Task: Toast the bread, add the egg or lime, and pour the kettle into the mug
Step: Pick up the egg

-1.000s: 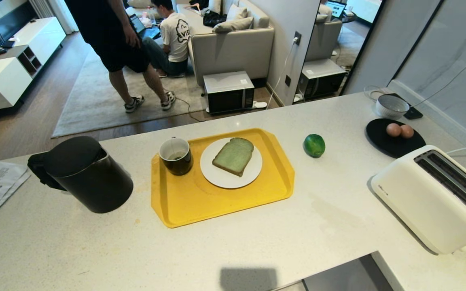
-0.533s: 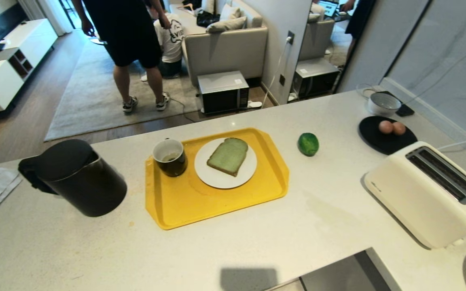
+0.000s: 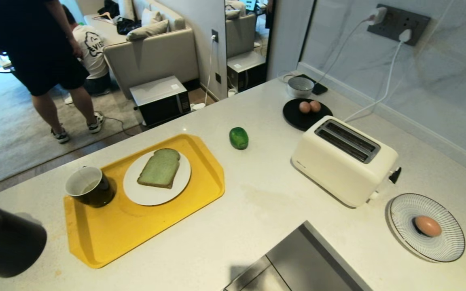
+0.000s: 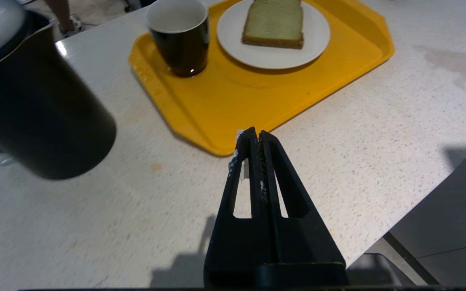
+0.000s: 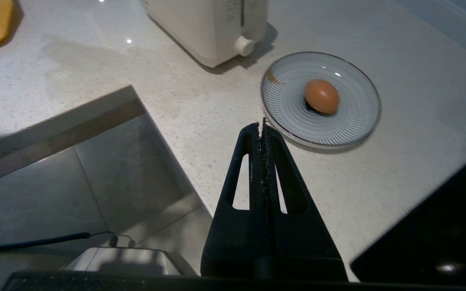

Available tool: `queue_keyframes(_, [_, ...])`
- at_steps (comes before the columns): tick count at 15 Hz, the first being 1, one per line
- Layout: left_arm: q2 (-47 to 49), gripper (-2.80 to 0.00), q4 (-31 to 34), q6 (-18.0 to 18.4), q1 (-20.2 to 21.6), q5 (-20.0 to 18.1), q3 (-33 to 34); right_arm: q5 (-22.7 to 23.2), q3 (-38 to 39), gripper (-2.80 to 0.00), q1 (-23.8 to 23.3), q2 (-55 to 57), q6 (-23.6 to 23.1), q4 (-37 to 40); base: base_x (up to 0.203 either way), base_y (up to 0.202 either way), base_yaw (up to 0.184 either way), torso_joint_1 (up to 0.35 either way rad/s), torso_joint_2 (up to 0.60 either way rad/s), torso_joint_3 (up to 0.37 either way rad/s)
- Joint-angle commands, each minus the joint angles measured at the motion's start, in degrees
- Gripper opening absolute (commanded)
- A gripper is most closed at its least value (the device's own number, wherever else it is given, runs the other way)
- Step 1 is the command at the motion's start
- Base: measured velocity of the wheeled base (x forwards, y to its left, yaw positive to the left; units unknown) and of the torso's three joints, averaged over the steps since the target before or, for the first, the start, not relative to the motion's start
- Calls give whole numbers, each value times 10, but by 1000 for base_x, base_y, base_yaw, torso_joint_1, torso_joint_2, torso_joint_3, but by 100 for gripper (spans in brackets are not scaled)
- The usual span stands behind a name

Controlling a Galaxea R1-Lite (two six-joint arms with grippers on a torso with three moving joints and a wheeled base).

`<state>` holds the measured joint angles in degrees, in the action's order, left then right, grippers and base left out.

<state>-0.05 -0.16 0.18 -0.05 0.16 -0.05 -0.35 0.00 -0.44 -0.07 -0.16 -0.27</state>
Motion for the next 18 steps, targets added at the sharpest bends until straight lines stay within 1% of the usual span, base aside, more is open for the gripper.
queue_keyframes(1, [0,-280,0,0,0,0,0,0,1,-280,0,1,0,-1,4,10,-172,7,-2,2])
queue_keyframes(8, [0,-280,0,0,0,0,0,0,1,-280,0,1,0,-1,0,7,-158,3,3,1])
queue_keyframes(18, [0,-280,0,0,0,0,0,-1,1,-280,0,1,2,-1,0,0,-6,0,0,0])
